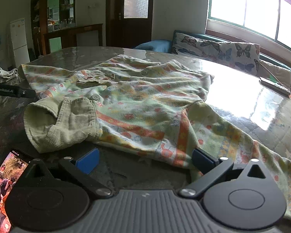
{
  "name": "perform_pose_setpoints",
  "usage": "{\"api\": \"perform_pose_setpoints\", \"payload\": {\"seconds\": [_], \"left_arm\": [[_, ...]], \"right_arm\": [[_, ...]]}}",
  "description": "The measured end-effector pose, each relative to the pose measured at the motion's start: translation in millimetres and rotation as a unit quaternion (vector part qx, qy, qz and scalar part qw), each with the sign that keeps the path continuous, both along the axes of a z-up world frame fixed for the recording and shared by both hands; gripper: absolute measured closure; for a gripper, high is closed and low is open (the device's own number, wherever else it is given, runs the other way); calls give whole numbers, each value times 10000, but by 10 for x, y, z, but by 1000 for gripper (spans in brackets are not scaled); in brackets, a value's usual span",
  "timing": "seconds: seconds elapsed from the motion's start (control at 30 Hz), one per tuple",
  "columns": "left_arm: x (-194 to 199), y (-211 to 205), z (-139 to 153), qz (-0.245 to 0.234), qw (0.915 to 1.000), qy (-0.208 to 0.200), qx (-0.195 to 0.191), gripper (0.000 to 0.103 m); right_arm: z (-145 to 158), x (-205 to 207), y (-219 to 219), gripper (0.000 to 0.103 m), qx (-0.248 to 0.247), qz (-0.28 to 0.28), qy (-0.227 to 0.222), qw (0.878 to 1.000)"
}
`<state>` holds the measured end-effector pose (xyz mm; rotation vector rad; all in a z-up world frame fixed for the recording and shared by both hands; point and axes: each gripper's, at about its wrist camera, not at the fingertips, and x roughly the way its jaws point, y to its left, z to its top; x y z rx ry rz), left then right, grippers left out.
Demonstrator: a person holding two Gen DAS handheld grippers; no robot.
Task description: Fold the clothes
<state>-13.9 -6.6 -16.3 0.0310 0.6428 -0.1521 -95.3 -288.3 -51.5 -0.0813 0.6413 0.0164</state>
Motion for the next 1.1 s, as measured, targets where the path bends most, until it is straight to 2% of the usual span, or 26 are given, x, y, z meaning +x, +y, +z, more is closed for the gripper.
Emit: {"api": "perform_pose_setpoints", "payload": {"seconds": [1.1], "left_arm": [[25,-37,-29,16,9999,86,107,0]], "right_arm": [[-3,4,-19,0,40,-1,13,10000]]}}
